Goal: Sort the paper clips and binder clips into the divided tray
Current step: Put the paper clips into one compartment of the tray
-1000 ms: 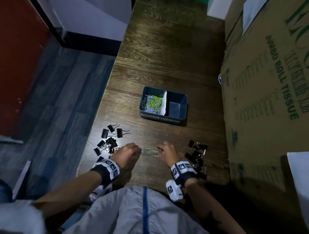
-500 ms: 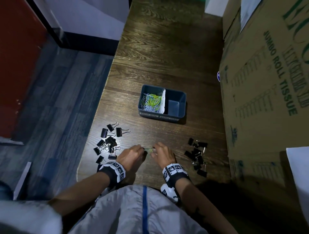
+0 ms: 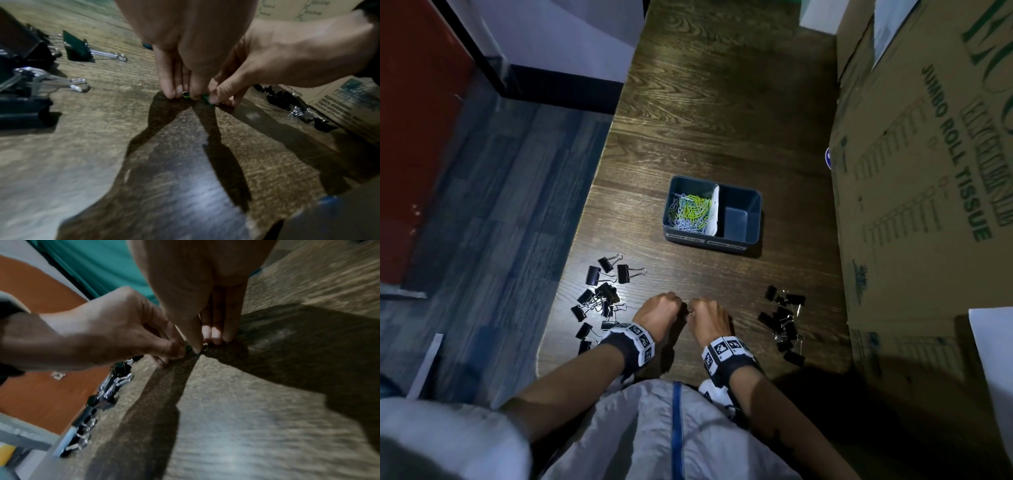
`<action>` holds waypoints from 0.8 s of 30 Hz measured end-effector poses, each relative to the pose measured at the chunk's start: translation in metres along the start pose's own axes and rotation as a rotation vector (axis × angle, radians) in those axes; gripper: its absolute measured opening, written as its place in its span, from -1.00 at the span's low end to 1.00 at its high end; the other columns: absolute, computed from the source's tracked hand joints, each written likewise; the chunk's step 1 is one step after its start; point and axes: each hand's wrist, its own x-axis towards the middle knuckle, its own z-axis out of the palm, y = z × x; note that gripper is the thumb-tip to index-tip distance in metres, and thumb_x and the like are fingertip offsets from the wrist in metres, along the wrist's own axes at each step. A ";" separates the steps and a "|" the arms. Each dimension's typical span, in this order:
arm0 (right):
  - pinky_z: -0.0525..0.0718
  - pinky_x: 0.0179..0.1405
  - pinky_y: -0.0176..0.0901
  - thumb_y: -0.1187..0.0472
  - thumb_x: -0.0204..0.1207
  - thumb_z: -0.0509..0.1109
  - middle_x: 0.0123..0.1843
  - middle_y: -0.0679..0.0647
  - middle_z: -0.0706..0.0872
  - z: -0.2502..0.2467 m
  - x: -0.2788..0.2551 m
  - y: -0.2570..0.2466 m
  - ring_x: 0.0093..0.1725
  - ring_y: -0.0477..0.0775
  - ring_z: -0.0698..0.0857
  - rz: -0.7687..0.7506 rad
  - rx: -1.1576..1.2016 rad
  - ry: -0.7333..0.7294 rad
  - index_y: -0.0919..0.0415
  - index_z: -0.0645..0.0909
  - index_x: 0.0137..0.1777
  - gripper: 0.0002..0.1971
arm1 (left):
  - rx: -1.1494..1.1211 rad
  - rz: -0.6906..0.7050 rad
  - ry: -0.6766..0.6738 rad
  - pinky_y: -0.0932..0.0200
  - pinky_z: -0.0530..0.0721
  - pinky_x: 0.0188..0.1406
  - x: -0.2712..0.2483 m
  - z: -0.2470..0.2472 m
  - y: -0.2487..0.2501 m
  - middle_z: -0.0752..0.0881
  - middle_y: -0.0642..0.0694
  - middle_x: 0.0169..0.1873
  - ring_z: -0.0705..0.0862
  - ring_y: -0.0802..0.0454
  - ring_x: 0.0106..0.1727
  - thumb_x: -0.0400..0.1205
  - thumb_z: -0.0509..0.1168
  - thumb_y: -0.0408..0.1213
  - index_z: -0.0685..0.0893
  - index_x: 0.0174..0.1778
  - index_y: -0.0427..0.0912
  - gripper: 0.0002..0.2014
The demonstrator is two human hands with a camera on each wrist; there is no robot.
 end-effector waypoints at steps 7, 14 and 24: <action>0.75 0.03 0.07 0.16 0.46 0.49 0.03 0.21 0.80 -0.006 0.011 -0.011 0.06 0.32 0.77 0.146 0.121 -0.126 0.17 0.67 -0.14 -0.90 | -0.155 -0.195 -0.092 0.10 0.59 -0.16 0.012 -0.006 0.004 0.72 -0.24 -0.10 0.73 -0.23 -0.05 0.51 0.35 -0.22 0.78 -0.09 -0.08 -0.87; 0.62 0.04 0.04 0.24 0.55 0.43 0.21 0.30 0.73 0.000 0.010 -0.014 0.21 0.36 0.71 0.025 -0.050 -0.136 0.31 0.71 0.16 -0.77 | -0.170 -0.196 -0.128 0.12 0.58 -0.21 0.011 -0.002 0.000 0.74 -0.24 -0.13 0.74 -0.22 -0.09 0.48 0.36 -0.18 0.74 -0.16 -0.15 -0.86; 0.59 -0.12 0.01 0.29 0.50 0.35 0.09 0.22 0.77 -0.001 -0.009 0.003 0.08 0.36 0.73 -0.075 0.014 -0.092 0.15 0.61 0.16 -0.77 | -0.248 -0.142 -0.041 0.20 0.65 -0.27 -0.024 -0.002 -0.012 0.74 -0.07 -0.32 0.71 -0.08 -0.26 0.39 0.37 -0.19 0.73 -0.23 -0.08 -0.90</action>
